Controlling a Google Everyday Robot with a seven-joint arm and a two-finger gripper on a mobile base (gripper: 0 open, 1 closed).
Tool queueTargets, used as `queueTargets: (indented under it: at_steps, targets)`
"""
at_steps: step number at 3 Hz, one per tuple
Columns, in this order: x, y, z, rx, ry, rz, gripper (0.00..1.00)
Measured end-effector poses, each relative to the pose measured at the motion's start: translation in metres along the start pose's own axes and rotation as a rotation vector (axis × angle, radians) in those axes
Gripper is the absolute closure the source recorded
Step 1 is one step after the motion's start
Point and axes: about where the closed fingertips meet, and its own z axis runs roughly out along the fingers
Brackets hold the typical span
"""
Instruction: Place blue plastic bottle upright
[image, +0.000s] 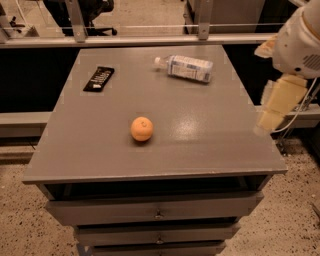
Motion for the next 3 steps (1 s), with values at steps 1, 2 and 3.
queueTargets:
  at_steps: [1, 2, 3]
  targets:
    - [-0.037, -0.073, 0.036, 0.076, -0.170, -0.019, 0.00]
    - [-0.067, -0.124, 0.068, 0.105, -0.269, -0.018, 0.00]
    - [-0.100, -0.165, 0.105, 0.113, -0.339, 0.003, 0.00]
